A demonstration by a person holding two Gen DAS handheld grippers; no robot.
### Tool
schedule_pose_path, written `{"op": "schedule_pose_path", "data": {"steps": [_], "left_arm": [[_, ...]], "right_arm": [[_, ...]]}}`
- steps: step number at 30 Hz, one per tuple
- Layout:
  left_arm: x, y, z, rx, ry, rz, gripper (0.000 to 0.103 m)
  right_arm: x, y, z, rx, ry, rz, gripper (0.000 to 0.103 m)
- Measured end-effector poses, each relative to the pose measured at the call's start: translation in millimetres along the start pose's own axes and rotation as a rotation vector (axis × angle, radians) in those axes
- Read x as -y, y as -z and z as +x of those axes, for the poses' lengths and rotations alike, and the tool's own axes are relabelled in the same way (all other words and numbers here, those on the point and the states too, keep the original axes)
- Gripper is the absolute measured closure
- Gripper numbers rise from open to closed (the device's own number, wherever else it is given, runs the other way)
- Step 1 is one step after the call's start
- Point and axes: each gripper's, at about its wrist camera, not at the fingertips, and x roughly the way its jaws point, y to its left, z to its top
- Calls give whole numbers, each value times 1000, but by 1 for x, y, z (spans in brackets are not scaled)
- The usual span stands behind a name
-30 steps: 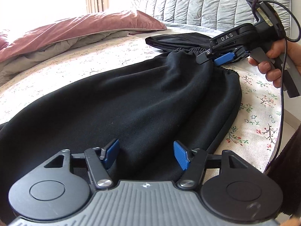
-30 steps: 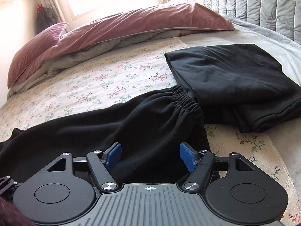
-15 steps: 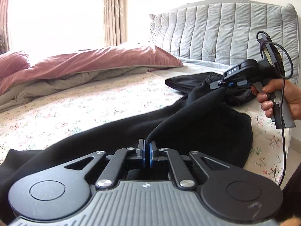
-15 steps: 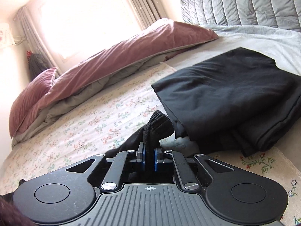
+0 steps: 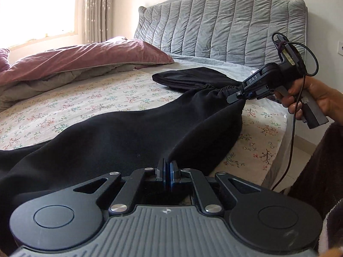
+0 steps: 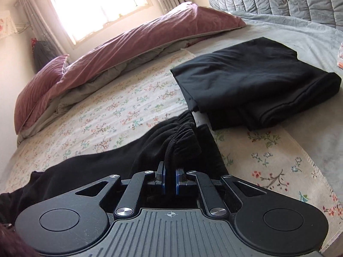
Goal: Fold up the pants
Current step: 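Grasp the pant leg with both tools, fold it over, then open them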
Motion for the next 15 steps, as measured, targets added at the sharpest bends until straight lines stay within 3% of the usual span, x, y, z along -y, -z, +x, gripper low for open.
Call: {"op": "schedule_pose_path", "data": {"steps": [4, 9, 10, 11, 12, 13, 14, 15], "left_arm": [[0, 12, 15, -77, 5, 1, 90], [-6, 9, 21, -109, 19, -25, 89], [-7, 8, 22, -110, 24, -27, 88], [-9, 7, 21, -104, 25, -32, 84], [-9, 6, 20, -93, 19, -40, 73], [-9, 6, 16, -83, 6, -51, 64], [-10, 5, 11, -67, -10, -61, 47], [-11, 5, 6, -47, -26, -68, 35]], "right_arm": [[10, 19, 8, -80, 49, 12, 96], [0, 21, 7, -88, 92, -42, 93], [-3, 20, 5, -86, 98, -57, 87], [-7, 19, 3, -83, 110, -75, 81], [-13, 17, -1, -70, 132, -109, 77], [-19, 16, -5, -51, 156, -149, 66], [-24, 15, -9, -31, 175, -181, 51], [-28, 13, -17, 3, 193, -216, 43]]}}
